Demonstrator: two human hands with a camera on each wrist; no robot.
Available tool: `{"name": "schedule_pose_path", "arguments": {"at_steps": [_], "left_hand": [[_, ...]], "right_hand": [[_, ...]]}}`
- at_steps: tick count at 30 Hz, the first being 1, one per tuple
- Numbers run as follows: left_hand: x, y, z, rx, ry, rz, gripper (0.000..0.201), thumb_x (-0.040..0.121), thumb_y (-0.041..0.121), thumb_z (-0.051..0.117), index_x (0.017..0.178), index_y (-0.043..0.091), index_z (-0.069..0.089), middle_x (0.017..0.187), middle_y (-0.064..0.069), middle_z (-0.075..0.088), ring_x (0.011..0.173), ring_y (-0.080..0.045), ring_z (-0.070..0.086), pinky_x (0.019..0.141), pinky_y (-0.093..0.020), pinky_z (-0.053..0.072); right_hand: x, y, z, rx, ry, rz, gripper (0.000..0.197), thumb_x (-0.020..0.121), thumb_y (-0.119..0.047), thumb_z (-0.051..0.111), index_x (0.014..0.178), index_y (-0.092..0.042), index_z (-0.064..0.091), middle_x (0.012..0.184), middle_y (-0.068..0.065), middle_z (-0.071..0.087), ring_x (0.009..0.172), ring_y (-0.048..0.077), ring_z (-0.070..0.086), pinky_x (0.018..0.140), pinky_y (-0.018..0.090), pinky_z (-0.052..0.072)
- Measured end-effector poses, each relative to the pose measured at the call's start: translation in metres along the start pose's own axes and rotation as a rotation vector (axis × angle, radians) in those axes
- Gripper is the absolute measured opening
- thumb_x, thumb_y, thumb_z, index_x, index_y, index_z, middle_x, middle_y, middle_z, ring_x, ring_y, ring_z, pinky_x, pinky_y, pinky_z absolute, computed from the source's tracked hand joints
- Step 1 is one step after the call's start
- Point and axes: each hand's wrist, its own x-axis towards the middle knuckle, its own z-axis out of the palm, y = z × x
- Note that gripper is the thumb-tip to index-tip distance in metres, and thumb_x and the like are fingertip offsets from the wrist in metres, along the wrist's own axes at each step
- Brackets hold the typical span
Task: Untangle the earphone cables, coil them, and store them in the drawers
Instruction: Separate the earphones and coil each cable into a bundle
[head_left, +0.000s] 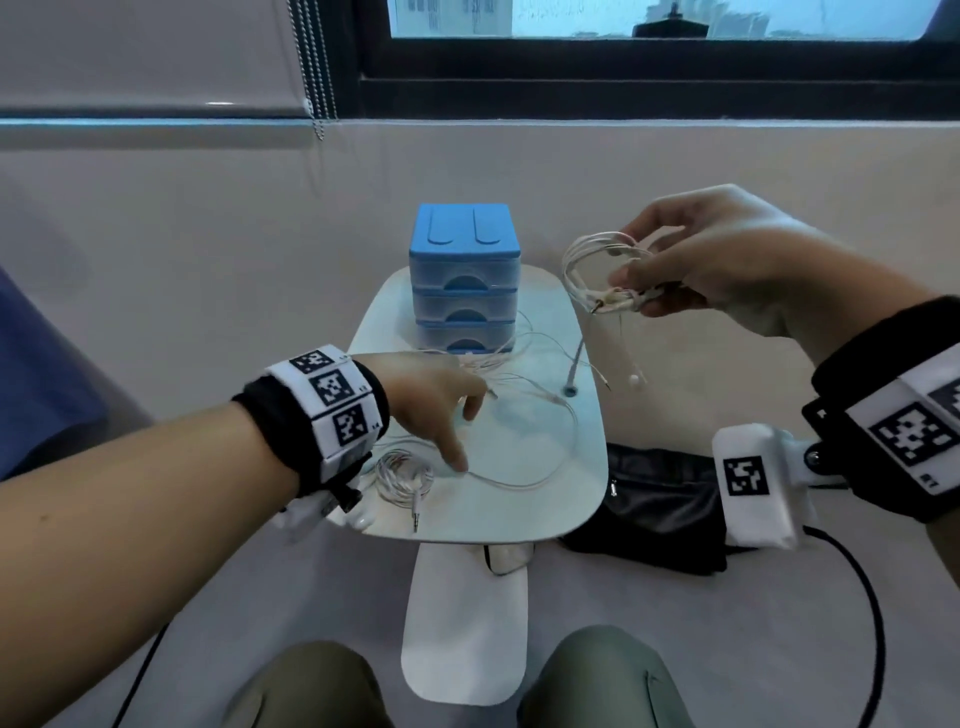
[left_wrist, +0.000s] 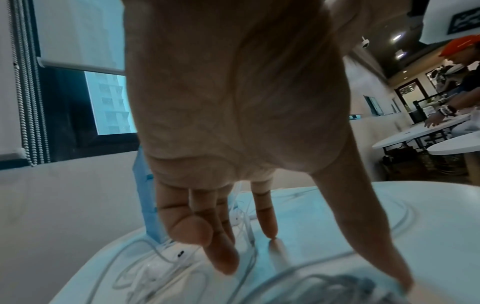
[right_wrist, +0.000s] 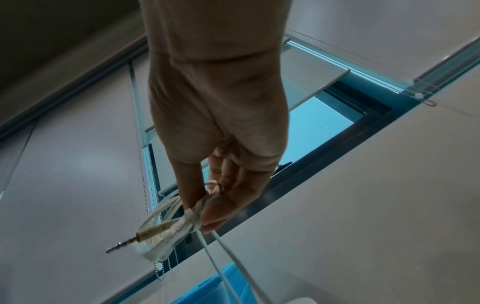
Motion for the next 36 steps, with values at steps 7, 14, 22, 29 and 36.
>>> {"name": "schedule_pose_path", "arguments": {"at_steps": [7, 14, 22, 29, 36], "left_hand": [[0.005, 0.002, 0.006, -0.02, 0.04, 0.092, 0.033, 0.077, 0.034, 0.087, 0.098, 0.022, 0.065, 0.087, 0.01, 0.061, 0.073, -0.008, 0.053, 0.067, -0.032, 0.049], [0.006, 0.01, 0.01, 0.011, 0.104, 0.197, 0.014, 0.078, 0.012, 0.074, 0.085, 0.022, 0.067, 0.078, 0.01, 0.062, 0.073, -0.015, 0.06, 0.06, -0.028, 0.048], [0.015, 0.011, 0.013, 0.042, 0.086, 0.188, 0.036, 0.071, 0.016, 0.08, 0.096, 0.022, 0.056, 0.084, 0.006, 0.056, 0.081, -0.022, 0.056, 0.063, -0.033, 0.045], [-0.015, -0.032, -0.058, -0.206, 0.332, 0.156, 0.017, 0.09, 0.016, 0.071, 0.105, 0.022, 0.065, 0.076, 0.008, 0.051, 0.066, -0.011, 0.046, 0.059, -0.027, 0.037], [-0.073, -0.071, -0.128, -0.545, 0.71, 0.075, 0.017, 0.1, 0.008, 0.054, 0.107, 0.016, 0.067, 0.083, -0.003, 0.06, 0.073, -0.018, 0.056, 0.073, -0.038, 0.053]], "right_hand": [[0.005, -0.014, -0.003, -0.119, 0.065, -0.034, 0.018, 0.079, -0.008, 0.086, 0.094, -0.005, 0.076, 0.09, 0.016, 0.075, 0.062, 0.013, 0.071, 0.056, 0.022, 0.059], [0.005, -0.031, 0.002, -0.086, 0.096, -0.069, 0.015, 0.081, -0.007, 0.084, 0.094, -0.003, 0.076, 0.089, 0.016, 0.076, 0.063, 0.013, 0.071, 0.058, 0.023, 0.059], [0.004, -0.04, 0.013, -0.083, 0.103, -0.061, 0.015, 0.082, -0.006, 0.083, 0.095, -0.002, 0.076, 0.083, 0.012, 0.074, 0.057, 0.01, 0.069, 0.056, 0.022, 0.059], [0.006, -0.044, 0.019, -0.025, 0.08, -0.062, 0.012, 0.082, -0.005, 0.083, 0.092, -0.003, 0.076, 0.077, 0.011, 0.073, 0.059, 0.012, 0.069, 0.059, 0.024, 0.059], [0.01, -0.034, 0.049, 0.129, -0.045, 0.002, 0.008, 0.084, -0.001, 0.079, 0.087, -0.002, 0.072, 0.078, 0.012, 0.073, 0.064, 0.016, 0.067, 0.056, 0.023, 0.057]]}}
